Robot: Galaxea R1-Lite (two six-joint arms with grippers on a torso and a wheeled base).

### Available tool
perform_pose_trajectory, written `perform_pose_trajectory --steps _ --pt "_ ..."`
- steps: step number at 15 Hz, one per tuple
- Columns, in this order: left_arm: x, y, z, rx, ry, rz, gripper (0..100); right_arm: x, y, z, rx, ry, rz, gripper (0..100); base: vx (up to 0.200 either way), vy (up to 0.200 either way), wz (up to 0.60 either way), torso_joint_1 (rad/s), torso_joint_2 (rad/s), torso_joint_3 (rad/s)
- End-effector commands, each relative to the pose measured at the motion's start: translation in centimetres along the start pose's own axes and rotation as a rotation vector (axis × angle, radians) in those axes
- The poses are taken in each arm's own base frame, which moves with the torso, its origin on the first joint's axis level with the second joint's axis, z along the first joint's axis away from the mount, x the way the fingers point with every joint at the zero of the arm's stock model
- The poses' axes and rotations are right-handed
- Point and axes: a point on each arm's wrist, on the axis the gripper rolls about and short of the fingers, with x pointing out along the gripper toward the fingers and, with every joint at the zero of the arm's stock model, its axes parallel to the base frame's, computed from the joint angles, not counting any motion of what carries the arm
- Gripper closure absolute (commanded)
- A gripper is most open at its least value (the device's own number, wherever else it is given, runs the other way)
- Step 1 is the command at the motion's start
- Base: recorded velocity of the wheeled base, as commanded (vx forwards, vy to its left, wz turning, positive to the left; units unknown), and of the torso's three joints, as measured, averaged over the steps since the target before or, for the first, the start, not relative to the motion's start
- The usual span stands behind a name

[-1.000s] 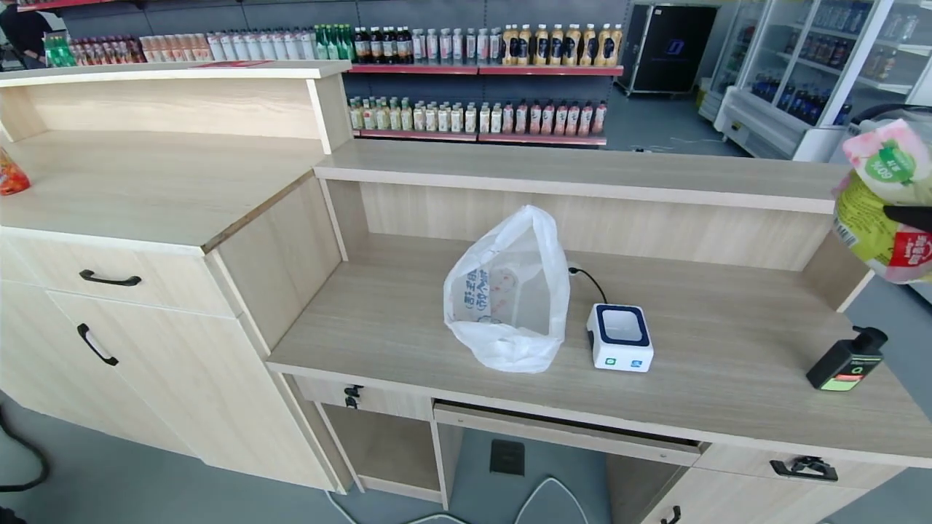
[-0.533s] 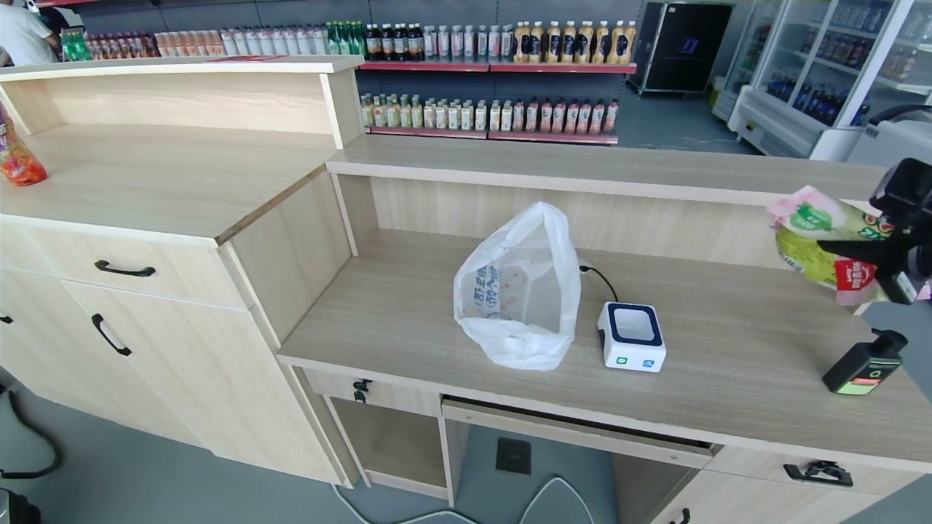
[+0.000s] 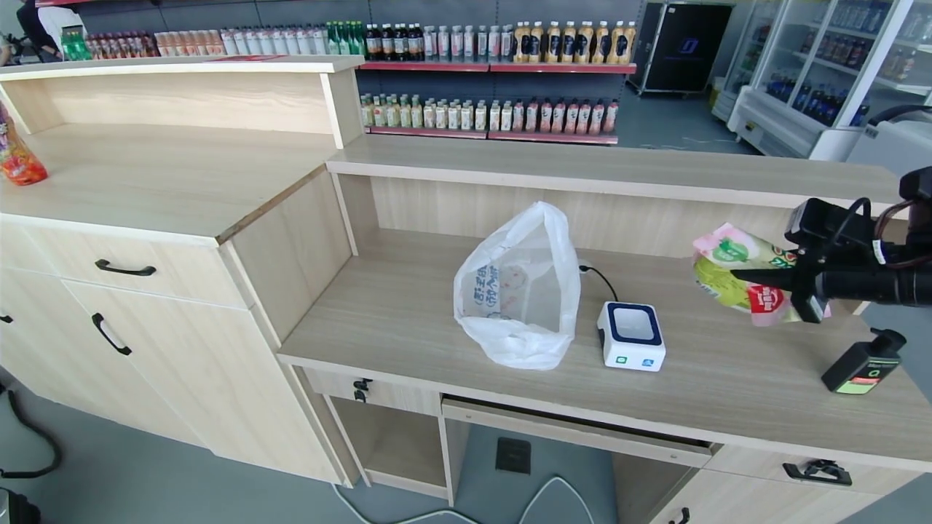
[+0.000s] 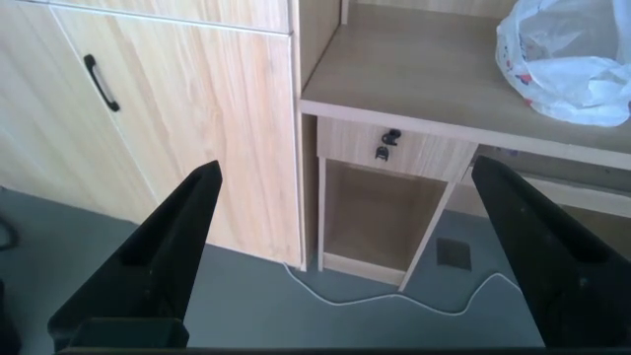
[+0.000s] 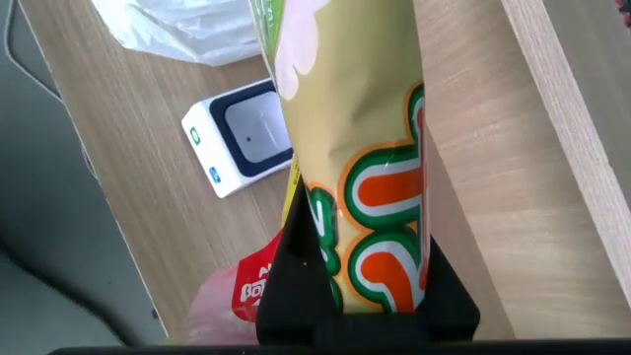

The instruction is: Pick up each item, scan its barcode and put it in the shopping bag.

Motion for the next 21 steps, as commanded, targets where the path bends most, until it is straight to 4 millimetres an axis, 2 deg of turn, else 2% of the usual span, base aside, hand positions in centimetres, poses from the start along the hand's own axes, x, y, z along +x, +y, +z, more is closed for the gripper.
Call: perform_pose_trajectory --steps 1,4,8,11,13,18,21 --pt "0.0 0.0 0.0 0.000 0.000 0.001 0 1.8 0.2 -1.3 -0.006 -0.002 0.033 100 0.000 0.000 0.00 0.000 0.00 0.000" --pt "0.0 0.0 0.0 0.000 0.000 0.001 0 2.7 -0.4 -2.0 -0.059 0.002 0.035 100 0.000 0.000 0.00 0.000 0.00 0.000" --pt "0.0 0.0 0.0 0.000 0.000 0.001 0 3.4 0.0 -2.8 -0.094 0.005 0.059 100 0.000 0.000 0.00 0.000 0.00 0.000" --pt "0.0 0.0 0.0 0.000 0.000 -0.001 0 3.7 -0.1 -2.6 -0.109 -0.016 0.063 100 0.000 0.000 0.00 0.000 0.00 0.000" --pt "0.0 0.0 0.0 0.000 0.000 0.001 0 3.9 -0.2 -2.8 -0.199 -0.020 0.065 100 0.000 0.000 0.00 0.000 0.00 0.000" --pt "0.0 0.0 0.0 0.000 0.000 0.001 0 4.3 1.0 -3.7 -0.284 -0.037 0.112 100 0.000 0.000 0.00 0.000 0.00 0.000" --pt "0.0 0.0 0.0 0.000 0.000 -0.001 0 4.7 0.9 -4.3 -0.333 -0.033 0.113 100 0.000 0.000 0.00 0.000 0.00 0.000"
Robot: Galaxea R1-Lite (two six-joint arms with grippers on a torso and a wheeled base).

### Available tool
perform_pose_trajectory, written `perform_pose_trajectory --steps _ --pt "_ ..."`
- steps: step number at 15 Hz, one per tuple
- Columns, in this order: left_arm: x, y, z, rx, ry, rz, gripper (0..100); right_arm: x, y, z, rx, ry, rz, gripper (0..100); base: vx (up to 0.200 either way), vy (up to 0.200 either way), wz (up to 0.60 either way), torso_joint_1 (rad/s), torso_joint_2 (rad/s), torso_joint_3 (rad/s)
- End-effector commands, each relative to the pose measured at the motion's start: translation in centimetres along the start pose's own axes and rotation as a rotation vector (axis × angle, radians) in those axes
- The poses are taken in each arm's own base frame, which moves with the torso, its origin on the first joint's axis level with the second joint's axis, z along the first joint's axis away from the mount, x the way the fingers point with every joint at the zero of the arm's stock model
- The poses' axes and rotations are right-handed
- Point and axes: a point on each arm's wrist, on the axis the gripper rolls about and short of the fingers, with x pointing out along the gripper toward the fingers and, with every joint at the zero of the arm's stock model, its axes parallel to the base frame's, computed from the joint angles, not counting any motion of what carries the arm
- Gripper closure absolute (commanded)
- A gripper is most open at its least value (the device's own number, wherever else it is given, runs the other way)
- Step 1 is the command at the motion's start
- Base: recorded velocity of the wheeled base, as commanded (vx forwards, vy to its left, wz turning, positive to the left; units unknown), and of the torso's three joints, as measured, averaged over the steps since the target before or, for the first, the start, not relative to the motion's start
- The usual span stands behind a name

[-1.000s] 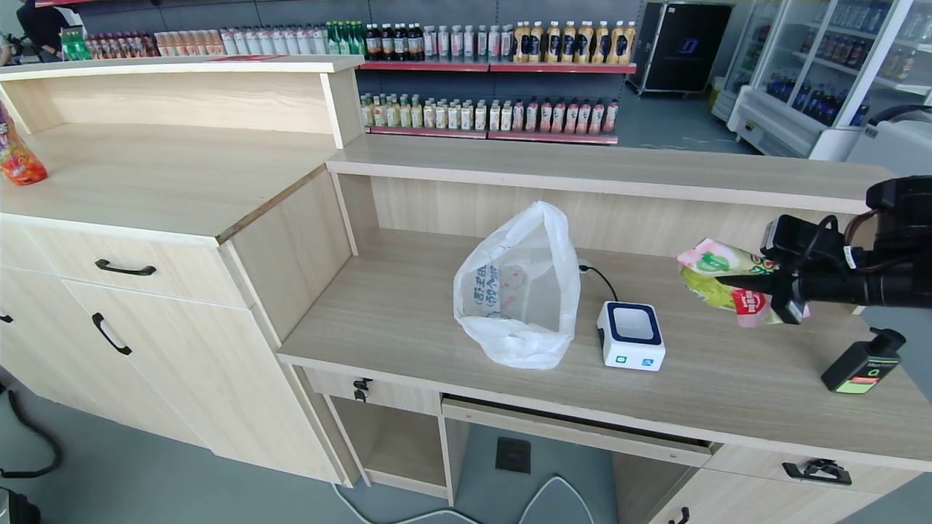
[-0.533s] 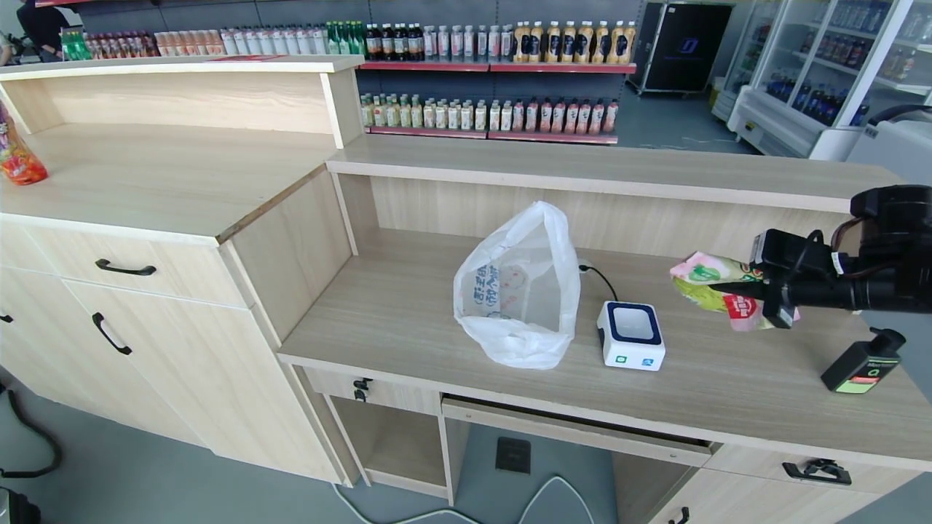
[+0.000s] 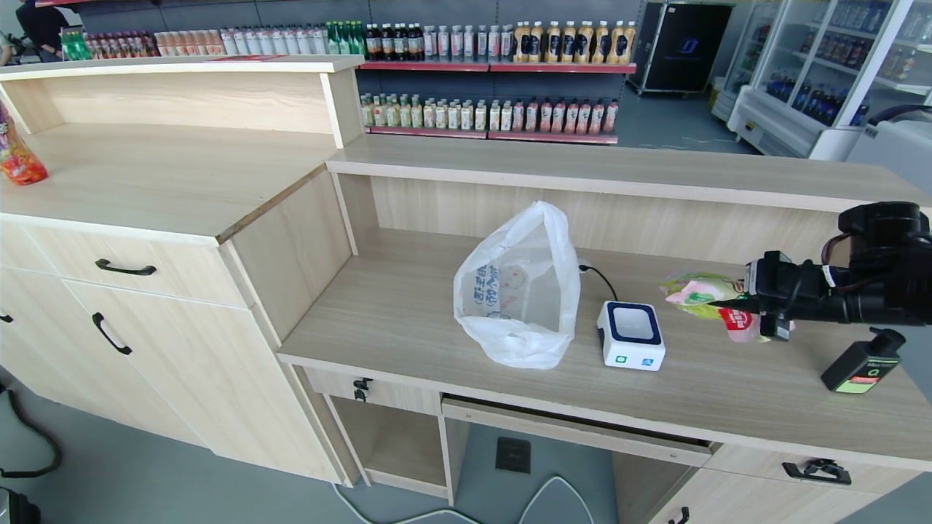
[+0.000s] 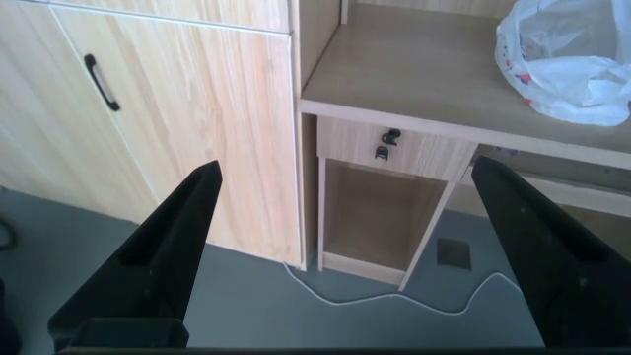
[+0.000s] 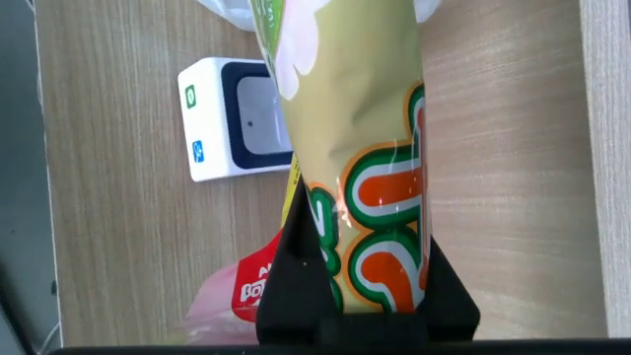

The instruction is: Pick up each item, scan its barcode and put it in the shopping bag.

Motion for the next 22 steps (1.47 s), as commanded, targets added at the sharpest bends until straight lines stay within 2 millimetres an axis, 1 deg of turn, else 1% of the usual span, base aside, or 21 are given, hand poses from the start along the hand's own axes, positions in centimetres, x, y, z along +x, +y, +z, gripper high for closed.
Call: perform_pose_trajectory --steps 1,5,9,14,22 --pt "0.0 0.0 0.0 -0.001 0.000 0.001 0 0.4 0.0 -0.5 -0.010 0.001 0.003 100 0.000 0.000 0.00 0.000 0.00 0.000" --pt "0.0 0.0 0.0 -0.001 0.000 0.001 0 1.2 0.1 -1.0 -0.075 -0.025 0.013 100 0.000 0.000 0.00 0.000 0.00 0.000" --pt "0.0 0.0 0.0 -0.001 0.000 0.001 0 1.3 0.3 -1.2 -0.138 -0.038 0.019 100 0.000 0.000 0.00 0.000 0.00 0.000" --pt "0.0 0.0 0.0 -0.001 0.000 0.001 0 1.4 0.0 -1.2 -0.185 -0.039 0.012 100 0.000 0.000 0.00 0.000 0.00 0.000" --pt "0.0 0.0 0.0 -0.001 0.000 0.001 0 1.7 0.1 -1.3 -0.193 -0.053 0.016 100 0.000 0.000 0.00 0.000 0.00 0.000"
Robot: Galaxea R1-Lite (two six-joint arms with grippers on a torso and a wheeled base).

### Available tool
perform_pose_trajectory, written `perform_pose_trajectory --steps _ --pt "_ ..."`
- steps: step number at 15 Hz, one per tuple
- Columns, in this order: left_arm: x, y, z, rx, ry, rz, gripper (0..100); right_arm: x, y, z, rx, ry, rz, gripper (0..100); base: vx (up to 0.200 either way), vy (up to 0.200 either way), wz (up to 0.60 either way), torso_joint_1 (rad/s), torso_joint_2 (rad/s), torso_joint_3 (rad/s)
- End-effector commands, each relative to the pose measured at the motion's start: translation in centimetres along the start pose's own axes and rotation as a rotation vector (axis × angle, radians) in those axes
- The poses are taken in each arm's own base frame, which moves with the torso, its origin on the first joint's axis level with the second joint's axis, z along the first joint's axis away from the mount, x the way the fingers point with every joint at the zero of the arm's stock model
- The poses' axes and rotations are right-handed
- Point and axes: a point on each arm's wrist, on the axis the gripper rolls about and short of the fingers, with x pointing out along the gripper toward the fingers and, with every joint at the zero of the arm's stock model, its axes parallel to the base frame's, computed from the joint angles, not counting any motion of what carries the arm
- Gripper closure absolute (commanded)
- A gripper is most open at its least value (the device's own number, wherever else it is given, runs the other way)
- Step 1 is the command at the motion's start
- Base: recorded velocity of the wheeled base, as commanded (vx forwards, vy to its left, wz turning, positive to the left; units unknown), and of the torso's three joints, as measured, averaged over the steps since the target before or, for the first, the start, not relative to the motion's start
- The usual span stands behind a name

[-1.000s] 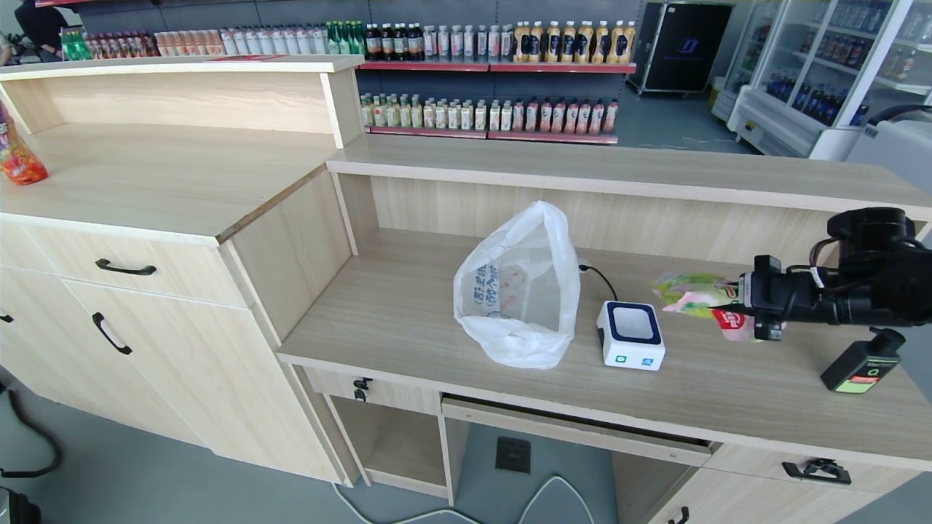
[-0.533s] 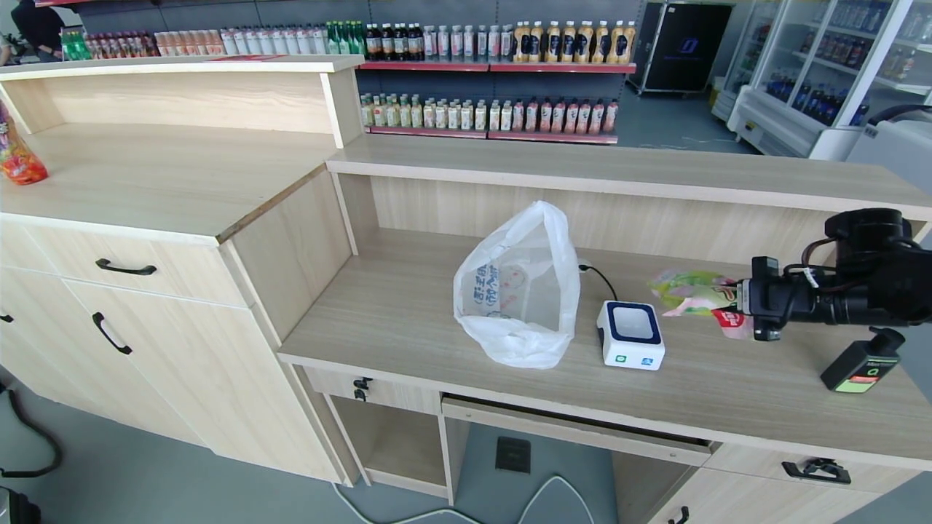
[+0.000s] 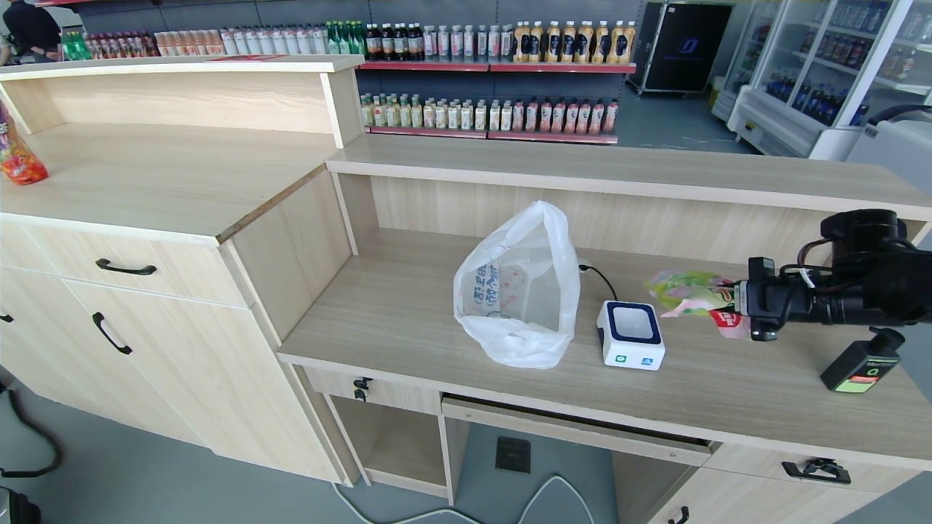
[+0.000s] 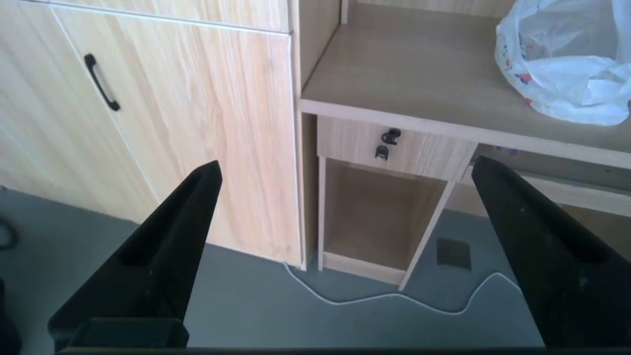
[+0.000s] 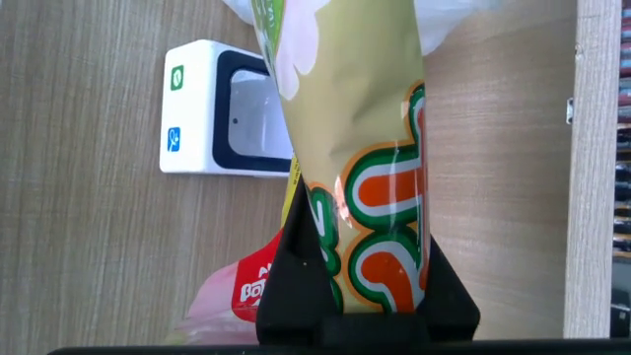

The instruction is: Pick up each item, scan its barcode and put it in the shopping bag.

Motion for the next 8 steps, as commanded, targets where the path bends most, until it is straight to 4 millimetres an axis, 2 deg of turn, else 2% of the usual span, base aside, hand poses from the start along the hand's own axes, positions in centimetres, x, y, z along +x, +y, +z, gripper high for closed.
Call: perform_pose_trajectory --steps 1,5,7,8 --pt "0.0 0.0 0.0 0.000 0.000 0.001 0 0.0 0.0 0.0 0.004 -0.001 0.000 100 0.000 0.000 0.00 0.000 0.00 0.000" --pt "0.0 0.0 0.0 0.000 0.000 0.000 0 -0.3 -0.2 0.4 0.005 -0.001 -0.003 100 0.000 0.000 0.00 0.000 0.00 0.000" --pt "0.0 0.0 0.0 0.000 0.000 0.001 0 -4.4 -1.8 3.7 0.105 0.032 -0.063 100 0.000 0.000 0.00 0.000 0.00 0.000" --pt "0.0 0.0 0.0 0.000 0.000 0.001 0 -7.5 -2.3 6.1 0.205 0.080 -0.107 100 0.000 0.000 0.00 0.000 0.00 0.000"
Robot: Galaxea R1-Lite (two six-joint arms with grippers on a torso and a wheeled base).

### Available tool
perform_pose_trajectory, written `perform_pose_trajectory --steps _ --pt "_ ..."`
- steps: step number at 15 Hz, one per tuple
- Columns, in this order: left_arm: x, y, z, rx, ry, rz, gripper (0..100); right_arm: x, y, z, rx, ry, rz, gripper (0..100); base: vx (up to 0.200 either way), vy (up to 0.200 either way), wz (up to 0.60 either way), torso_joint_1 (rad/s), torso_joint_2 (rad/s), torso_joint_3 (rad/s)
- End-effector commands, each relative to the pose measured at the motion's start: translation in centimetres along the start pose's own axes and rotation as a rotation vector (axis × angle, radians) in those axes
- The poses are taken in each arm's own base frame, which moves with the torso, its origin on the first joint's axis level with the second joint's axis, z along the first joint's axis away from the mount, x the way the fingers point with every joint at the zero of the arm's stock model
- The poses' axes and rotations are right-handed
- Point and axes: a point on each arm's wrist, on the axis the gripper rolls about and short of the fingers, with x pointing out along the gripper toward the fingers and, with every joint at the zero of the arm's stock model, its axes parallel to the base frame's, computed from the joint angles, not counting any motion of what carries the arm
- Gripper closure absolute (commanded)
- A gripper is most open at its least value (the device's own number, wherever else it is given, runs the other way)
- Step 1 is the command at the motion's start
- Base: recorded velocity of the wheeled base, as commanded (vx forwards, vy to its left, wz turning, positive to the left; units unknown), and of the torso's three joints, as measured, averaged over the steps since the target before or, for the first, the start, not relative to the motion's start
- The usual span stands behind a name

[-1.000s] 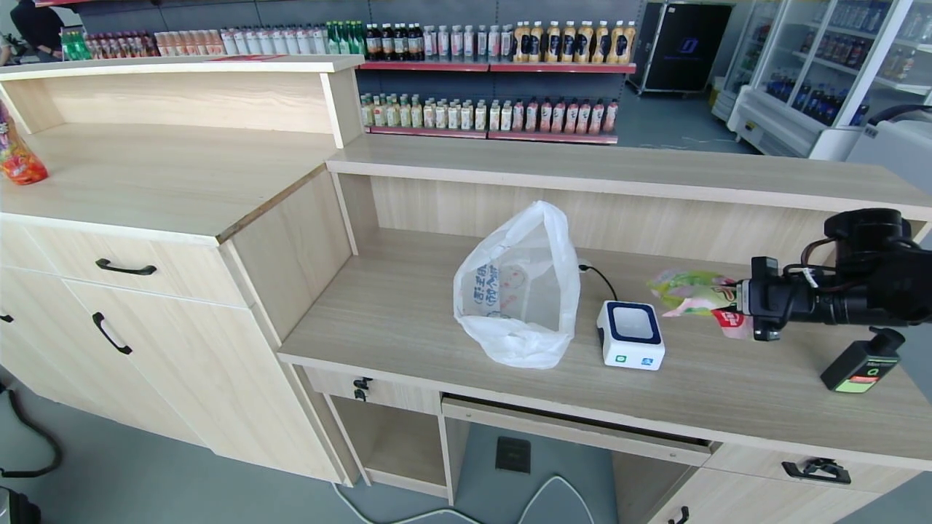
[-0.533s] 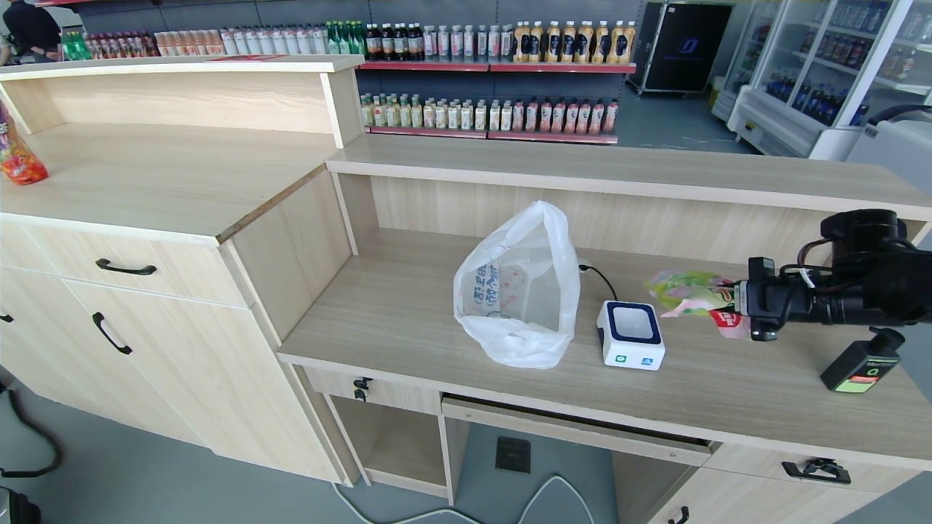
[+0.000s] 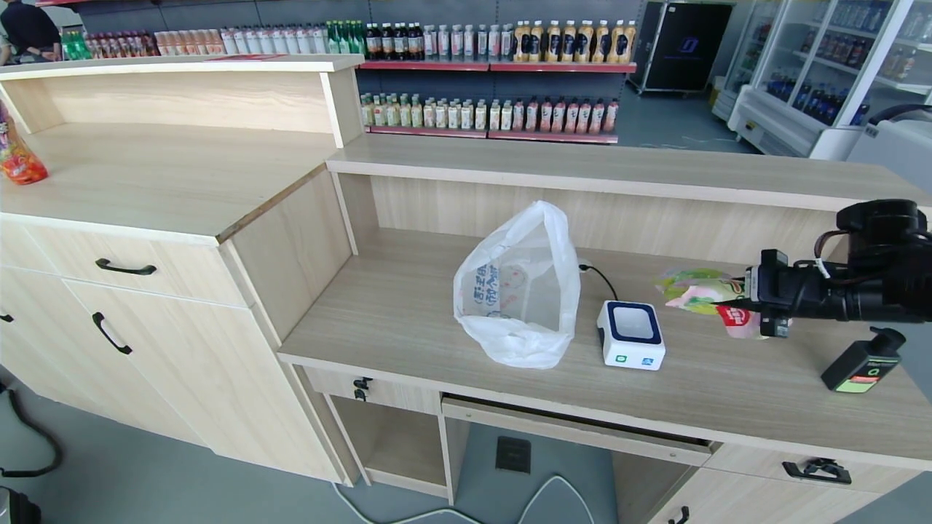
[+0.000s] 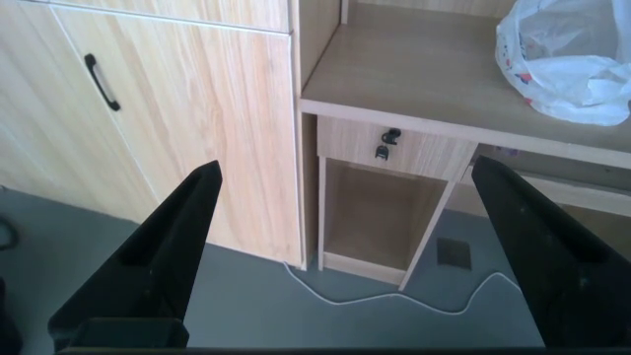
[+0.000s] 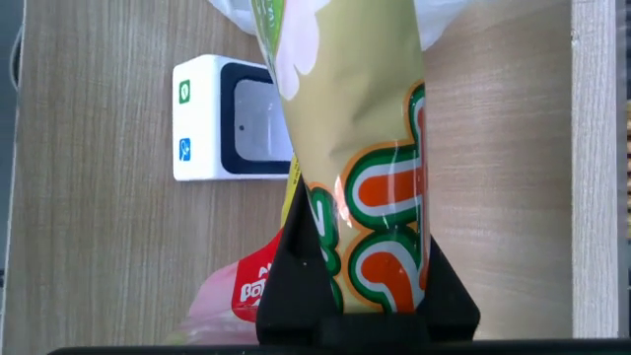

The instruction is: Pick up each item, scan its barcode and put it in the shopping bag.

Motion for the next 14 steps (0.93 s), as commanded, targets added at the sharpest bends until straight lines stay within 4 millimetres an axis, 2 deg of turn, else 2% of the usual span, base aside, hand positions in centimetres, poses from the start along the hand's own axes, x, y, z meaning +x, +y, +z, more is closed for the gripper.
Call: perform_pose_trajectory --steps 1,3,4,6,8,11,14 --pt "0.0 0.0 0.0 0.000 0.000 0.000 0 -8.0 -0.9 6.3 0.201 0.086 -0.126 100 0.000 0.000 0.00 0.000 0.00 0.000" --pt "0.0 0.0 0.0 0.000 0.000 0.000 0 -12.8 0.1 9.4 0.474 0.105 -0.240 100 0.000 0.000 0.00 0.000 0.00 0.000" --pt "0.0 0.0 0.0 0.000 0.000 0.000 0 -14.7 0.8 10.3 0.619 0.111 -0.301 100 0.000 0.000 0.00 0.000 0.00 0.000" --pt "0.0 0.0 0.0 0.000 0.000 0.000 0 -16.9 2.0 9.7 0.811 0.203 -0.413 100 0.000 0.000 0.00 0.000 0.00 0.000" --pt "0.0 0.0 0.0 0.000 0.000 -0.001 0 -17.7 2.2 9.6 0.929 0.265 -0.499 100 0.000 0.000 0.00 0.000 0.00 0.000" --pt "0.0 0.0 0.0 0.000 0.000 0.000 0 -17.7 -0.7 10.8 1.182 0.231 -0.679 100 0.000 0.000 0.00 0.000 0.00 0.000" --pt "0.0 0.0 0.0 0.000 0.000 0.000 0 -16.5 -1.1 12.1 1.200 0.305 -0.812 100 0.000 0.000 0.00 0.000 0.00 0.000"
